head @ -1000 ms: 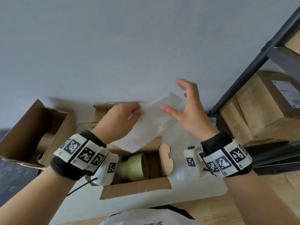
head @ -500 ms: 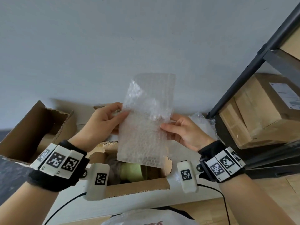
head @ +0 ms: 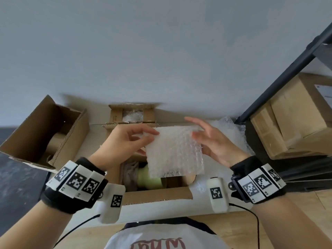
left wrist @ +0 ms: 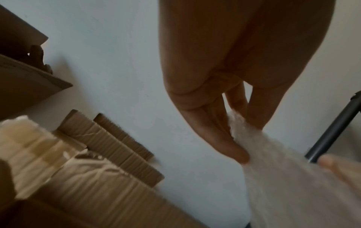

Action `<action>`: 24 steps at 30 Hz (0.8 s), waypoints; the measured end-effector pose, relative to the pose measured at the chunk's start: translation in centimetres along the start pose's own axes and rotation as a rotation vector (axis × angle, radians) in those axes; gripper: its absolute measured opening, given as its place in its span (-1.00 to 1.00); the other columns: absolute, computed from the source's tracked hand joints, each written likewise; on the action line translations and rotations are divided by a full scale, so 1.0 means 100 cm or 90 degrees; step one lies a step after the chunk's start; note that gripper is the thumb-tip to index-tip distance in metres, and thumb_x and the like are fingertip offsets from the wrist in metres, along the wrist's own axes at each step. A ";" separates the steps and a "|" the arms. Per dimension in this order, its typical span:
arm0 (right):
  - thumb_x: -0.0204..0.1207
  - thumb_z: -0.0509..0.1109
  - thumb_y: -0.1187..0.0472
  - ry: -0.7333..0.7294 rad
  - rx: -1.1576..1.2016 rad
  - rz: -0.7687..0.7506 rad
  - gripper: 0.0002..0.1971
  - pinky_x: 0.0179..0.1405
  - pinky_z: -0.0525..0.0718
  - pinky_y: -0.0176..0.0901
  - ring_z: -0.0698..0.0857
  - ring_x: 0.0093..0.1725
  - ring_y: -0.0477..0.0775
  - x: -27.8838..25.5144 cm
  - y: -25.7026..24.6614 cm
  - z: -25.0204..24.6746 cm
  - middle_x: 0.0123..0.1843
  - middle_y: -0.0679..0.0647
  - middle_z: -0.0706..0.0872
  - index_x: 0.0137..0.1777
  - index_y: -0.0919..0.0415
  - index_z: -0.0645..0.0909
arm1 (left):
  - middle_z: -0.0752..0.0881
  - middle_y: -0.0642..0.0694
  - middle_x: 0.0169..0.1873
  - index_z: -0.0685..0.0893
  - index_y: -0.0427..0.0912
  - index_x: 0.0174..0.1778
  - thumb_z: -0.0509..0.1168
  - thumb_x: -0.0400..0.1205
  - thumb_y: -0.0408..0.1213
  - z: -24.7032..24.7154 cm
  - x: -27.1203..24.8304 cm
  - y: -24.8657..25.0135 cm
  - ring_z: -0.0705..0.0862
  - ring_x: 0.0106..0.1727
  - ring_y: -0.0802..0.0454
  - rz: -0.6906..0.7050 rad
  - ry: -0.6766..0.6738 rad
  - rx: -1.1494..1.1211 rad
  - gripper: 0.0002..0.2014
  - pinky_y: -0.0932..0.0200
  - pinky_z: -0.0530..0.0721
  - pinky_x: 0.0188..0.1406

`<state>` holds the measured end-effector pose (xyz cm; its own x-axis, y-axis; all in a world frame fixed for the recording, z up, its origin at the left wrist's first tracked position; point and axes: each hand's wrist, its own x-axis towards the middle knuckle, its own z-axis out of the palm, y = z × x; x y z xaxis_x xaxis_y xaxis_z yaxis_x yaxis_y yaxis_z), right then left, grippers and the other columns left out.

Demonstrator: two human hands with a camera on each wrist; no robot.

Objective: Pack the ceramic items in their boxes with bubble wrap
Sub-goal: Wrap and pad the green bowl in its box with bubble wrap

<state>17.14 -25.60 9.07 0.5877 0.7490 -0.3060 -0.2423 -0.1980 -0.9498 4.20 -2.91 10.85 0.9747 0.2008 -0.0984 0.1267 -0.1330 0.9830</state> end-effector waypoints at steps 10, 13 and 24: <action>0.37 0.58 0.25 0.252 -0.408 -0.116 -0.72 -0.26 0.53 -0.57 0.57 -0.28 -0.37 -0.020 0.039 0.015 -0.29 -0.22 0.51 -0.14 -0.02 0.51 | 0.63 0.21 0.16 0.64 0.09 0.25 0.36 0.50 0.10 -0.013 -0.047 -0.100 0.59 0.16 0.31 -0.018 -0.019 0.441 -0.59 0.29 0.54 0.21; 0.36 0.53 0.40 0.224 -0.557 -0.178 -0.82 -0.23 0.67 -0.32 0.65 -0.20 -0.21 -0.020 0.047 0.034 -0.21 -0.14 0.65 -0.15 0.16 0.64 | 0.60 -0.02 0.36 0.65 -0.01 0.30 0.04 0.51 0.39 -0.018 -0.062 -0.122 0.50 0.43 -0.01 -0.014 -0.039 0.543 -0.33 0.05 0.25 0.52; 0.52 0.25 0.49 -0.066 -1.020 0.065 -0.83 -0.32 0.40 -0.08 0.59 -0.01 0.18 0.014 0.086 0.083 0.09 0.14 0.52 -0.03 0.26 0.60 | 0.30 -0.08 0.56 0.59 -0.19 0.39 0.09 0.45 0.41 -0.018 -0.081 -0.160 0.13 0.62 0.01 0.047 -0.078 0.598 -0.18 -0.07 0.08 0.61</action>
<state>9.48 -21.04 1.01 0.5523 0.7158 -0.4273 0.7816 -0.6229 -0.0332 -5.99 -0.69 -3.77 0.9920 0.0647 -0.1084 0.1083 -0.8778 0.4666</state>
